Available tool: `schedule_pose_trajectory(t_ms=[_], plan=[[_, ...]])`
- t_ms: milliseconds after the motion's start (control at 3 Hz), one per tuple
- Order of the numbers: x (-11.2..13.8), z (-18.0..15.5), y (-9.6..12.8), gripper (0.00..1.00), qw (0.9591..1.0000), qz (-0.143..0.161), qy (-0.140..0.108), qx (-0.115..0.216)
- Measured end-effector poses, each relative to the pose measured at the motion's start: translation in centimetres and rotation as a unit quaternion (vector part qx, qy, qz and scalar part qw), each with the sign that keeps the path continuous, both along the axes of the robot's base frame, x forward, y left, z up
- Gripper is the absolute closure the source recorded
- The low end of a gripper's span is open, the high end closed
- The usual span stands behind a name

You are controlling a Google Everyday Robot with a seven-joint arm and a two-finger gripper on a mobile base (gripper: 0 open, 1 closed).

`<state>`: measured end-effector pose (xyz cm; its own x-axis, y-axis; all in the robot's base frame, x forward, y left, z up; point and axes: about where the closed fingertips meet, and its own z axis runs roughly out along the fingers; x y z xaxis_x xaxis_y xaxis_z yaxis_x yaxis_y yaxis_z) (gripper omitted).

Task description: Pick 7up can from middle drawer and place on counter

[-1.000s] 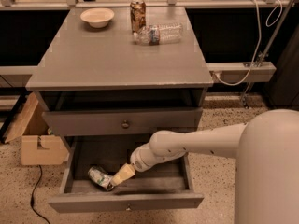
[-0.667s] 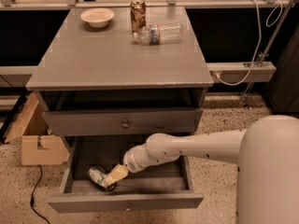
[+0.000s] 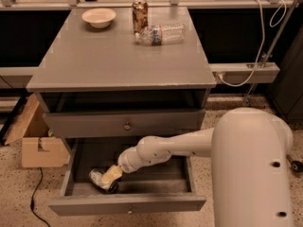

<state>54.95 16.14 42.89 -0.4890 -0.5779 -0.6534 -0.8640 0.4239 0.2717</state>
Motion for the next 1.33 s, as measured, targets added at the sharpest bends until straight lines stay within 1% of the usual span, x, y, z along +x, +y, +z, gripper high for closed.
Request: schedule_pose_trajectory(t_ms=[333,667,1000,1333], plan=[[1.1,-1.3,1.3,0.0,1.0,-0.006,-0.008,0.002],[1.0,-2.2,3.0,0.0,0.9999,-0.004,-0.013,-0.007],[-0.2,-3.1,4.7,0.0,0.9999,0.005,-0.011,-0.006],[-1.0,-3.4,5.5,0.0,0.9999,0.011,-0.006,-0.002]])
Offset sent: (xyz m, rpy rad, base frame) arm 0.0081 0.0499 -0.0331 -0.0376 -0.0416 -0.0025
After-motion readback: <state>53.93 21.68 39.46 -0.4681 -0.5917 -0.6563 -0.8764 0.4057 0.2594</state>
